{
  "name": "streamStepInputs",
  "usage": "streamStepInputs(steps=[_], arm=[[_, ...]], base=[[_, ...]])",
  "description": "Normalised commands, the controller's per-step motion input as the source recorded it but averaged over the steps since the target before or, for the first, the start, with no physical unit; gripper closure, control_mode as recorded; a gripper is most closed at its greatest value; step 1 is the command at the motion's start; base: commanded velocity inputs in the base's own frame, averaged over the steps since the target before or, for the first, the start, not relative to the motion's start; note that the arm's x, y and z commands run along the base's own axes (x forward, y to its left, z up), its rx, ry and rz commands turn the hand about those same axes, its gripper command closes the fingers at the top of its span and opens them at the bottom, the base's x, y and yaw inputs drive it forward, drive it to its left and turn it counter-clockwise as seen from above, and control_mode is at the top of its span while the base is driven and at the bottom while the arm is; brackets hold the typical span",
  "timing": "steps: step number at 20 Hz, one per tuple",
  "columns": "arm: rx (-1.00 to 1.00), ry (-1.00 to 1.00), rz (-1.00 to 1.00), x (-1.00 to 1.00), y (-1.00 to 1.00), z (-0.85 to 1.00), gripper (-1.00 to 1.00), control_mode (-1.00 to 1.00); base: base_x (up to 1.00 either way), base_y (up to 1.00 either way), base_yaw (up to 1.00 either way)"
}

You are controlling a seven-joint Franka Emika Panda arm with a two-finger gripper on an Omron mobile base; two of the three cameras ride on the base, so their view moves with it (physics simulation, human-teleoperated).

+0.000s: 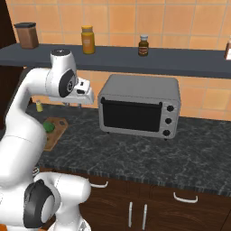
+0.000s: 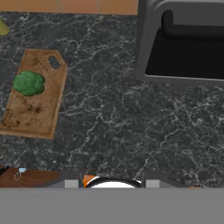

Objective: Place the appropriate cutting tool for cutting the broccoli skin on the cutting board.

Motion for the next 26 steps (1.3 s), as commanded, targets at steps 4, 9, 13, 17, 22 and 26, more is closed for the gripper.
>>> streamStepInputs(steps=[4,9,13,17,22,26], arm=[[0.00,-0.09,0.00,-0.55,0.16,0.00,-1.00,-1.00],[-0.13,-0.09,0.01,-0.98,0.96,-0.29,-1.00,-1.00],[-0.05,0.02,0.00,-0.55,1.00,-0.55,-1.00,-1.00],[-0.01,0.21,0.00,-0.27,1.00,-0.49,-1.00,-1.00],[0.00,0.29,0.00,-0.52,1.00,-0.02,-1.00,-1.00],[-0.04,0.26,-0.02,-0.22,1.00,-0.42,-1.00,-1.00]], base=[[0.00,0.00,0.00],[0.00,0.00,0.00],[0.00,0.00,0.00],[0.00,0.00,0.00],[0.00,0.00,0.00],[0.00,0.00,0.00]])
